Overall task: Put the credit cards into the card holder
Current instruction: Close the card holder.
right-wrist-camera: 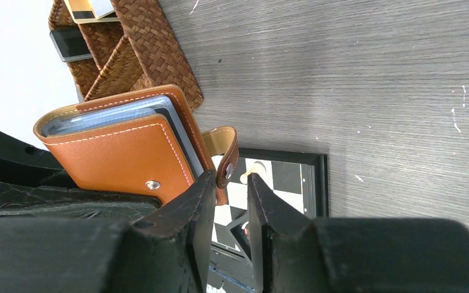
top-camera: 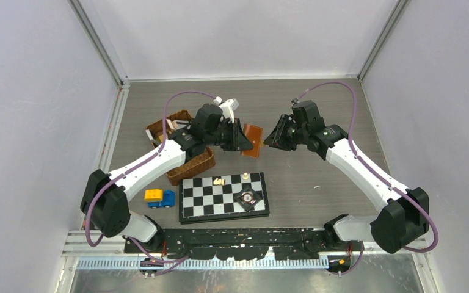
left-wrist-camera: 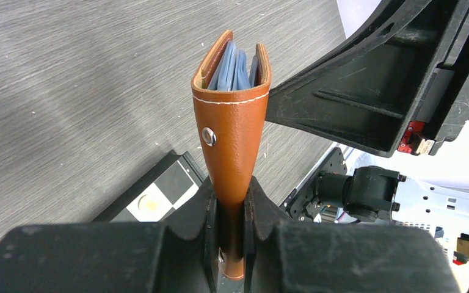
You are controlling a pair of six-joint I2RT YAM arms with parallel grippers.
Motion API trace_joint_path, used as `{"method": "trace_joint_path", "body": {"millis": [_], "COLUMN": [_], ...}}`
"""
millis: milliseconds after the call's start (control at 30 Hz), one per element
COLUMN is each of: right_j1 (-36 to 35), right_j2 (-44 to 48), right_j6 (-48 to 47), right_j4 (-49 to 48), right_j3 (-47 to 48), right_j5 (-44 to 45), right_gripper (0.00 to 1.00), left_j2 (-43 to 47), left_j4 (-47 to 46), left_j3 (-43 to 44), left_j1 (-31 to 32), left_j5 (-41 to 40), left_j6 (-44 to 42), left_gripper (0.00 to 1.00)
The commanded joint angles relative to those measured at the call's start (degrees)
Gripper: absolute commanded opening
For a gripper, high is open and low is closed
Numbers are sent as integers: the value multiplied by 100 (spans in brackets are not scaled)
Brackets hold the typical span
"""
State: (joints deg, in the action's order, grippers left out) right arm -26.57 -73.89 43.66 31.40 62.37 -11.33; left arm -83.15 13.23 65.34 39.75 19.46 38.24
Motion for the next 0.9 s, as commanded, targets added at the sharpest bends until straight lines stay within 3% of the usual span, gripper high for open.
{"method": "trace_joint_path", "body": {"millis": [0,200,367,867], "right_j1": [-45,-50,-50,-45], "right_j2": [28,86,100,410], "right_j6": [-42,-59,-41,-190], "right_j4": [-101,-89,-177,-1505], "right_j3": [250,233,170,-456], "right_j5": [170,205,138,-1166], "right_gripper": [27,16,1,1], "left_j2": [36,14,-8,-93], "left_j4": [-99,-67,-51,220], "left_j3": [255,262,260,329], "left_j1": [25,26,29,132], "left_j5": [-13,-22,-8,-219], "left_j6": [-132,-141,-141,-376], "left_gripper": [0,0,0,0]}}
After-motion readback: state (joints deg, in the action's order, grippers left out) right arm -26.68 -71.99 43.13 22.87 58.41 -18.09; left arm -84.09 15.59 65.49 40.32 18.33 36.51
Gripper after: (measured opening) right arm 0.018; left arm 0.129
